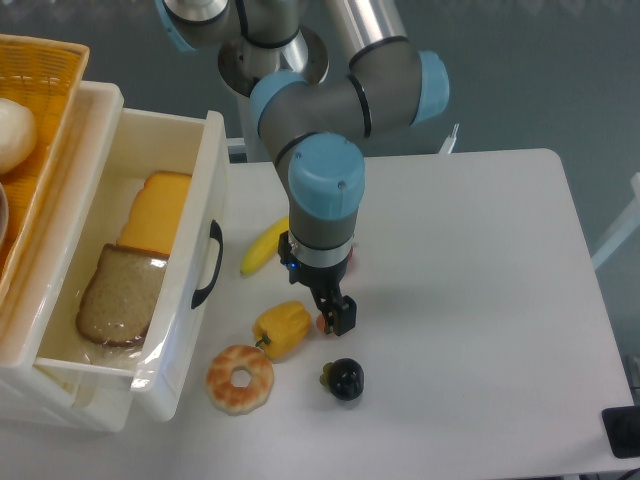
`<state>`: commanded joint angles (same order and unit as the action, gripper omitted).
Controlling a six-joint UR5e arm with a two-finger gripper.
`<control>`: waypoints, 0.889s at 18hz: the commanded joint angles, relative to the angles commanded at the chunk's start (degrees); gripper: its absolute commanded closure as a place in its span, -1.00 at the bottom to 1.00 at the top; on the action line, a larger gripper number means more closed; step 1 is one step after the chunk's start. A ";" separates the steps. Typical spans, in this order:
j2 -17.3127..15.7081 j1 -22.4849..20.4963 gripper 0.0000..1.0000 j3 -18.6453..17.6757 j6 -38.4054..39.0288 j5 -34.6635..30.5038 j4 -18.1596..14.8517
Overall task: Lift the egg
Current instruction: 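Move the open gripper from the red pepper over the small egg, then lower the open gripper around the small pinkish-tan egg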
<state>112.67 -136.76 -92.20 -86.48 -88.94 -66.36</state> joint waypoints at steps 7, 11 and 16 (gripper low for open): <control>1.85 -1.50 -1.00 -1.84 -6.24 0.26 0.18; 2.99 -1.50 -1.00 -2.11 -6.07 0.26 0.18; 4.93 -1.41 -1.00 -2.28 -6.86 0.09 4.12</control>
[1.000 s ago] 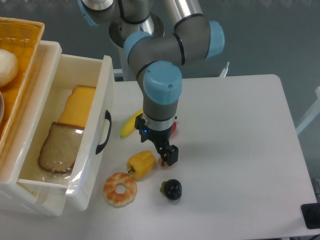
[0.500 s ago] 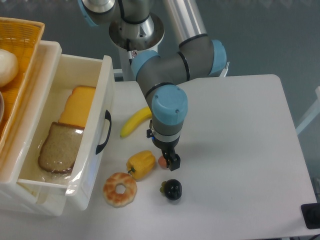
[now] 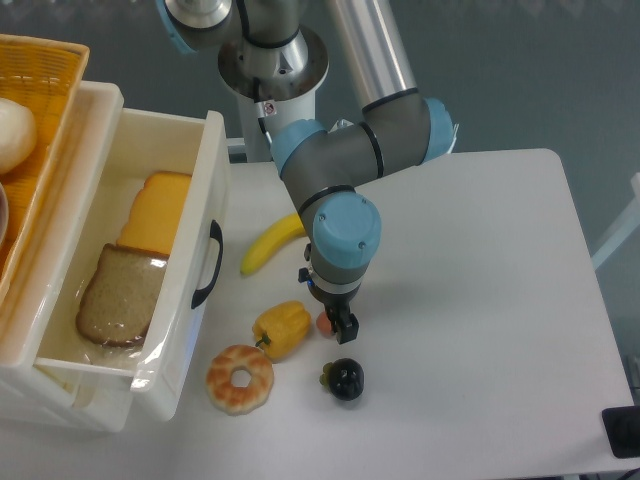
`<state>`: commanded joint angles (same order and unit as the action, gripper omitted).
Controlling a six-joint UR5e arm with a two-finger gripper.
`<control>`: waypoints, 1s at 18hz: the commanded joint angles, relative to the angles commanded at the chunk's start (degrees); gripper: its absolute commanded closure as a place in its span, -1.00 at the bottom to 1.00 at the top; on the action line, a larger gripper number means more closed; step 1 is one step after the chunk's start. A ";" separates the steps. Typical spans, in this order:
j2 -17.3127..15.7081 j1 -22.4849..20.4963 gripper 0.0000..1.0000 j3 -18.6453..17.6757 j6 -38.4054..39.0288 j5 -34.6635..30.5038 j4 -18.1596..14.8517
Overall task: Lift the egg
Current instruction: 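Lower the open gripper around the small pinkish-tan egg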
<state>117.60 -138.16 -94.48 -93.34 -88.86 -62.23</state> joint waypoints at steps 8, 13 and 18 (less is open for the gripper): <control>-0.17 -0.09 -1.00 -2.64 -0.09 -0.26 4.67; 0.35 0.00 -1.00 -2.73 -0.09 -0.35 4.58; 0.97 0.00 -1.00 -2.29 -0.61 -0.88 4.49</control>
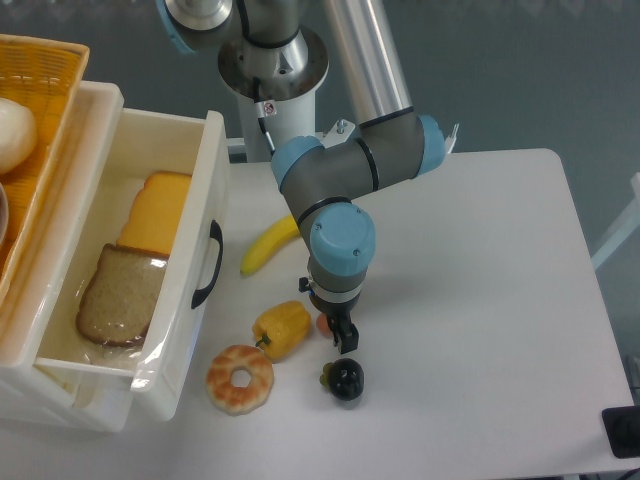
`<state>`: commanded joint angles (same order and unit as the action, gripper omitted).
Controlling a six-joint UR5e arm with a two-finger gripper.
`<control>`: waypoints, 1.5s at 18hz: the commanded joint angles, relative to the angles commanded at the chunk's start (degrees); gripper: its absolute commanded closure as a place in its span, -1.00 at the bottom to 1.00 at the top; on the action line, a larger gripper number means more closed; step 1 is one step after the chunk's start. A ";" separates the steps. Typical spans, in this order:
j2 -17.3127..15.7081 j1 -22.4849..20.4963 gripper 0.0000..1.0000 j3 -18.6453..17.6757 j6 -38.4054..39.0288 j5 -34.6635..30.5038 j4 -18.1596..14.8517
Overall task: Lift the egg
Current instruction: 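Lower the open gripper around the small pinkish-tan egg, then close the gripper fingers on the egg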
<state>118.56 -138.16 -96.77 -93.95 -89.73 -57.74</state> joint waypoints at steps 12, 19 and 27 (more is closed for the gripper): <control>0.79 0.09 -0.84 0.00 -0.09 -1.23 0.00; 1.58 0.09 -0.84 0.09 -0.09 -1.23 0.00; 1.41 -0.18 -0.25 0.26 0.00 -1.23 0.00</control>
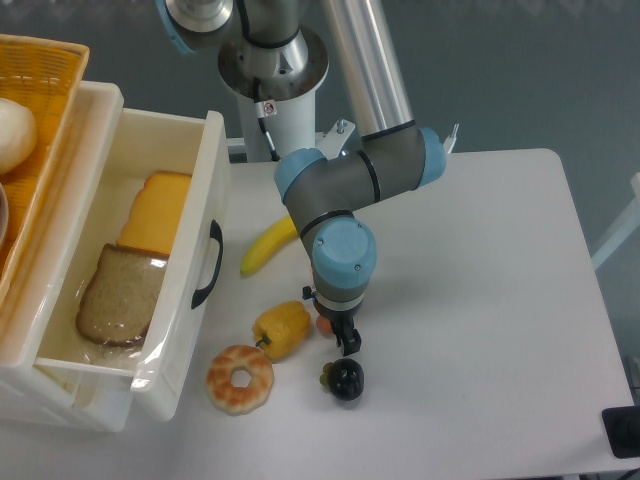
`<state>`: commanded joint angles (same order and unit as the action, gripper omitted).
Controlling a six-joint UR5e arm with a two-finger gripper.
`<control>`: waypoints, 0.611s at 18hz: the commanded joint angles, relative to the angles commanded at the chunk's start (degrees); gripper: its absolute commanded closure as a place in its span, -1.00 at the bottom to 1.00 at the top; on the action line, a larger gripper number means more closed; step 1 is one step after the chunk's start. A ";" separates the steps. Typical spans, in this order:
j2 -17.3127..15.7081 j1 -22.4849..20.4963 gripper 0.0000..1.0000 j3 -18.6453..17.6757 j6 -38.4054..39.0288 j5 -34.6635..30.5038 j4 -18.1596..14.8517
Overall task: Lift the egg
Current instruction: 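Close the gripper fingers on the egg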
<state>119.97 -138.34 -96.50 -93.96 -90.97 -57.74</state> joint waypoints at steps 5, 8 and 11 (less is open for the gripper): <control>0.00 0.00 -0.03 0.00 -0.09 0.00 -0.09; 0.00 0.00 0.08 0.35 -0.09 0.00 -0.09; -0.26 0.00 0.12 1.84 -0.18 0.00 -0.26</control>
<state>119.71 -138.34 -94.66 -94.13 -90.97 -58.01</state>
